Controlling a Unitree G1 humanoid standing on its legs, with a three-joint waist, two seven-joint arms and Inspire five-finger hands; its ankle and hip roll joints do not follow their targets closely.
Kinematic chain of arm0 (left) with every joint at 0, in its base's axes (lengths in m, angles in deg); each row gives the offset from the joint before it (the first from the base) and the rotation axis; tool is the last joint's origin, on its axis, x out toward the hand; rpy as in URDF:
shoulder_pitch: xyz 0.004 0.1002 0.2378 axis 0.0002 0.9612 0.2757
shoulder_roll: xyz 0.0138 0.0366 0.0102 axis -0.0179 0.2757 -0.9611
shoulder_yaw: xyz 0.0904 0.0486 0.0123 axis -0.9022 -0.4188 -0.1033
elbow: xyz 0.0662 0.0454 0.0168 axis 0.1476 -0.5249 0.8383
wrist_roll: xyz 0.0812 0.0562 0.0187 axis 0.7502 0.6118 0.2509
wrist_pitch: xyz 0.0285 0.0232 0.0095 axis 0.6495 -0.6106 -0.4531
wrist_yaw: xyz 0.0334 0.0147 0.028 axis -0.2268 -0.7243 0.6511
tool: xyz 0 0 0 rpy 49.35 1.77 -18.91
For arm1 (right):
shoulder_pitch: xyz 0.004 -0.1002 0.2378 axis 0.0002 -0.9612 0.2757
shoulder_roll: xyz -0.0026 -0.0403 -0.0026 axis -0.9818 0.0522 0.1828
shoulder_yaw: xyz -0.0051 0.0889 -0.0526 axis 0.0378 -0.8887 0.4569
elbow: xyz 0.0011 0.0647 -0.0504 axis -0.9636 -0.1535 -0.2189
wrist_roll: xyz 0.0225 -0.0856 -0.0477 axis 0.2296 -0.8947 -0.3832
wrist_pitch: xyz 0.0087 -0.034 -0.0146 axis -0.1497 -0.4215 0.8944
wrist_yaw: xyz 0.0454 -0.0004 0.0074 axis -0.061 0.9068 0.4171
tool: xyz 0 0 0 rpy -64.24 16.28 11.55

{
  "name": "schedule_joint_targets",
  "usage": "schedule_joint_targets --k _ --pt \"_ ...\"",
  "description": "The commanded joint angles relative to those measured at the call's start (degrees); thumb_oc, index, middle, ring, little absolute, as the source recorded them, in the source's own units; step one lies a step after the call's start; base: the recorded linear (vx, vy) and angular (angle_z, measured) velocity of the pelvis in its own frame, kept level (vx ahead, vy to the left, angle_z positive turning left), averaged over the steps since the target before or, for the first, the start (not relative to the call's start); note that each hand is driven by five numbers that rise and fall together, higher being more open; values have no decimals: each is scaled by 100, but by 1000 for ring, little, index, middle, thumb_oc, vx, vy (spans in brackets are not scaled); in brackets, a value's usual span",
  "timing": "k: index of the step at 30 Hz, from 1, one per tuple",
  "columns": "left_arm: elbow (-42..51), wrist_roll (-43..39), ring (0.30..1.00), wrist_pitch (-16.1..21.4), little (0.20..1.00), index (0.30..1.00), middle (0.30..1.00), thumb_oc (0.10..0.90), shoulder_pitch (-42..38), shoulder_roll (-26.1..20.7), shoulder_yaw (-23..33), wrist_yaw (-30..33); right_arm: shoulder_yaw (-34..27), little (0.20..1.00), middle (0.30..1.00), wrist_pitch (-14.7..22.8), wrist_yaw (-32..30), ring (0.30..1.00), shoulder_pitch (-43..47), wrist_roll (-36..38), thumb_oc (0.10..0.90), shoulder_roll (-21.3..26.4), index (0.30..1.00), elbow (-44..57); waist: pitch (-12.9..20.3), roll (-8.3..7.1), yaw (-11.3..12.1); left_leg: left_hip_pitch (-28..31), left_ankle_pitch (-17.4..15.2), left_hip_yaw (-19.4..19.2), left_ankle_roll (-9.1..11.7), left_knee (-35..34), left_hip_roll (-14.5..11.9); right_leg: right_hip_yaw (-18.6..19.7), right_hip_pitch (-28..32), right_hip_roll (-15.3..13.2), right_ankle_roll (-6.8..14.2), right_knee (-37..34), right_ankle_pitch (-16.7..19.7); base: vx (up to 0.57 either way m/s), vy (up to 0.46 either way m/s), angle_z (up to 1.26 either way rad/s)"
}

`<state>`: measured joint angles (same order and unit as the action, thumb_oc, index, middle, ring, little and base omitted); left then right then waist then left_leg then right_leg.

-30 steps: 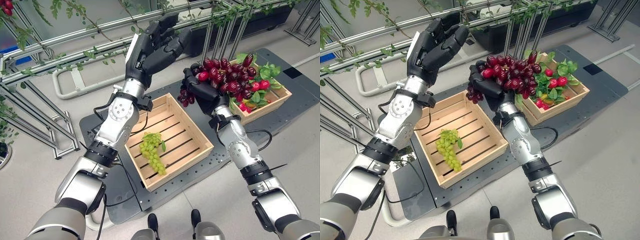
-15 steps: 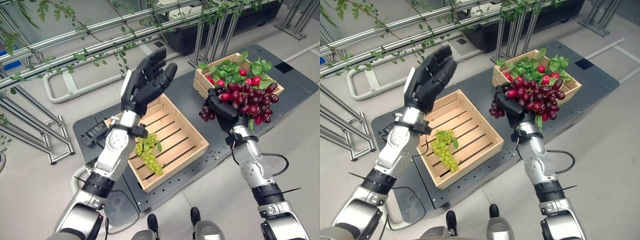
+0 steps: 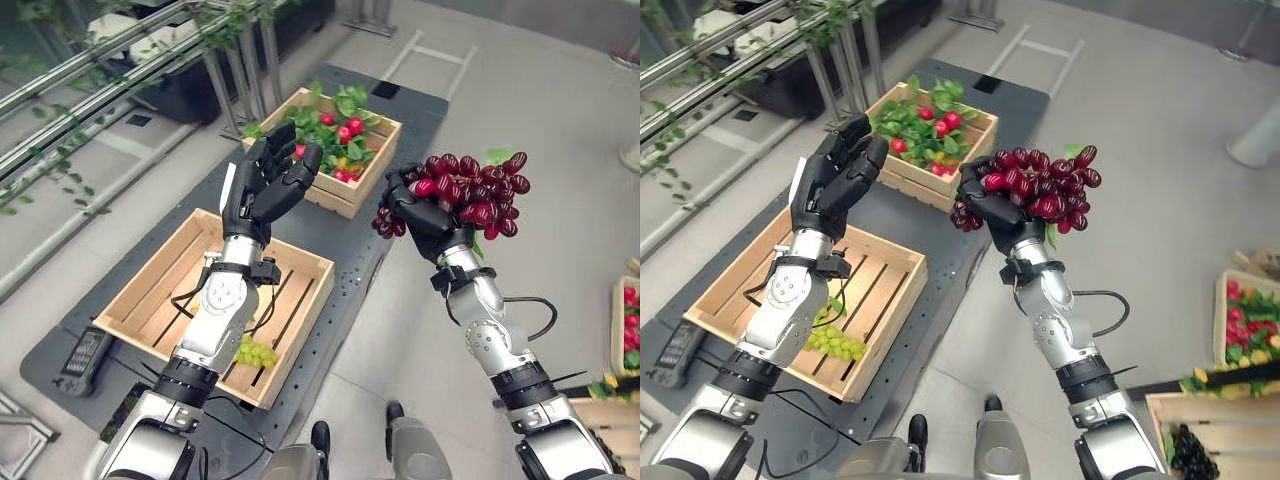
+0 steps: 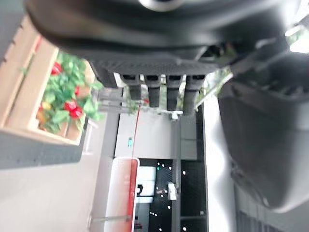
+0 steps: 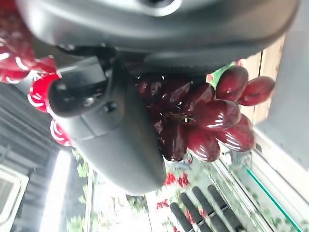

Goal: Pick up the fruits from the basket on one side to the basket on the other side

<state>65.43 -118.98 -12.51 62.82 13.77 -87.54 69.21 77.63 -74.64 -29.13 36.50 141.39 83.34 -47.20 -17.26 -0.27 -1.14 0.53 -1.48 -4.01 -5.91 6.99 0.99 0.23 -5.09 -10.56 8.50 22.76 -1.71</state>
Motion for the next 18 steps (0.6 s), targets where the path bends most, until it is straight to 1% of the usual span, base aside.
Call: schedule_joint_targets --k 1,2,3,5,6,7,8,10,13,15,18 --pt "303 282 900 833 900 900 900 800 -287 -59 285 40 -267 300 300 926 554 300 595 -29 400 51 300 566 961 34 213 223 -334 674 326 -309 146 -268 533 169 -264 -707 275 -150 -169 -62" --pt "285 299 900 862 900 900 900 800 -310 -27 255 45 -255 300 300 975 597 300 540 -59 400 63 300 553 1034 -70 265 111 -359 679 329 -175 179 -276 853 169 -262 -1102 102 -183 -244 -53" --pt "211 395 900 902 900 900 900 800 -351 20 264 94 -246 300 300 948 688 300 575 -32 400 40 300 461 1138 -184 323 69 -420 500 410 -128 136 -469 1142 105 -215 -1861 58 -172 -244 -45" --pt "151 336 900 872 900 900 900 800 -399 62 250 161 -229 300 300 906 681 300 638 -12 400 28 300 361 1167 -204 300 96 -434 374 502 -173 31 -393 1235 154 -169 -2214 126 -80 -164 -39" --pt "141 267 900 843 900 900 900 800 -413 87 246 197 -219 300 300 866 641 300 673 -28 400 23 300 341 1176 -210 266 136 -413 337 538 -218 -13 -331 1218 205 -164 -2288 153 -64 -132 -47" --pt "189 186 900 748 900 900 900 800 -434 132 259 210 -226 300 300 828 537 300 705 -98 400 44 300 365 1193 -204 229 207 -339 293 611 -366 -97 -285 1214 286 -204 -2345 139 -68 -105 -33" --pt "210 199 900 709 900 900 900 800 -447 159 265 213 -247 300 300 820 514 300 703 -114 400 67 300 384 1199 -203 211 217 -314 282 628 -411 -121 -276 1210 308 -228 -2342 116 -97 -138 -13" --pt "282 332 900 640 900 900 900 800 -436 305 196 289 -376 300 300 873 622 300 513 -109 400 140 300 463 1221 -222 120 218 -263 274 682 -486 -202 -216 1185 418 -299 -2320 42 -93 -146 -9" --pt "371 423 900 631 900 900 900 800 -311 443 136 400 -434 300 300 896 679 300 306 -161 400 137 300 563 1247 -224 71 275 -189 334 715 -625 -261 -236 1170 506 -350 -2326 21 -70 -160 -2" --pt "355 545 900 610 900 900 900 800 -246 545 102 439 -418 300 300 871 643 300 255 -225 400 80 300 603 1290 -215 45 329 -67 368 776 -802 -348 -279 1193 602 -421 -2355 -13 -85 -197 -3" --pt "313 556 900 606 900 900 900 800 -148 557 115 435 -401 300 300 812 618 300 246 -270 400 58 300 616 1323 -190 54 320 208 380 873 -1040 -445 -339 1229 712 -486 -2454 34 -106 -141 -3"
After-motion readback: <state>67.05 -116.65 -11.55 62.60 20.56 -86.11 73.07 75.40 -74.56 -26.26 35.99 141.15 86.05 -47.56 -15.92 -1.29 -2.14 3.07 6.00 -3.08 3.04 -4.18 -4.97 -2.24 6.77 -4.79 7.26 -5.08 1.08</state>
